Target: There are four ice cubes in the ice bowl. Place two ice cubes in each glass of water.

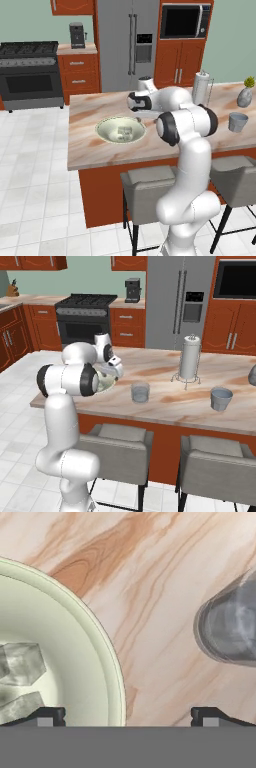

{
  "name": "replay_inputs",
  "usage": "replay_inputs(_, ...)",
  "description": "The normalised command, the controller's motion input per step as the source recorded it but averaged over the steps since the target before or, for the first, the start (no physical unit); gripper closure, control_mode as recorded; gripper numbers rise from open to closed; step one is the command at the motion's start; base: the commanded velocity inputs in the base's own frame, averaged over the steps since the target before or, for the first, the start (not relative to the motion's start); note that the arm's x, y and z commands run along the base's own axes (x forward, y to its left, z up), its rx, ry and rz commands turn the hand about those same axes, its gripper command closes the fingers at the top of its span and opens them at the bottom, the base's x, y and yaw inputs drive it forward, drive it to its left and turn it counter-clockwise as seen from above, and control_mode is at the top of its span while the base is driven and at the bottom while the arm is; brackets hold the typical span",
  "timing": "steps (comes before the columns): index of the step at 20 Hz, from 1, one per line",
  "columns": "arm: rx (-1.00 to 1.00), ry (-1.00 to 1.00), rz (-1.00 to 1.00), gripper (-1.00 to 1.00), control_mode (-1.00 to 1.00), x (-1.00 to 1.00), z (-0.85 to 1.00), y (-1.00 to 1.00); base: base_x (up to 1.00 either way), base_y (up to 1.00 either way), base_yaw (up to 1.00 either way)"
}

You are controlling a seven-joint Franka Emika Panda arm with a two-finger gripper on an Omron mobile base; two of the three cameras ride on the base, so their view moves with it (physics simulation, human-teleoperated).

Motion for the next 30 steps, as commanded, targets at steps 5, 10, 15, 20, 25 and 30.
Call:
replay_inputs(5, 0.09, 0.03, 0.13, -1.0, -1.0, 0.0, 0.02, 0.27, 0.0, 0.0, 0.0)
replay_inputs(10, 0.1, 0.01, 0.18, -1.0, -1.0, -0.05, 0.0, 0.27, 0.0, 0.0, 0.0)
replay_inputs(15, 0.05, 0.0, 0.25, -1.0, -1.0, -0.19, -0.01, 0.24, 0.0, 0.0, 0.0)
replay_inputs(20, 0.0, 0.0, 0.28, -1.0, -1.0, -0.19, -0.01, 0.23, 0.0, 0.0, 0.0)
replay_inputs(25, -0.01, 0.0, 0.16, -1.0, -1.0, 0.0, -0.04, 0.25, 0.0, 0.0, 0.0)
replay_inputs(30, -0.01, 0.0, 0.12, -1.0, -1.0, 0.2, -0.08, 0.15, 0.0, 0.0, 0.0)
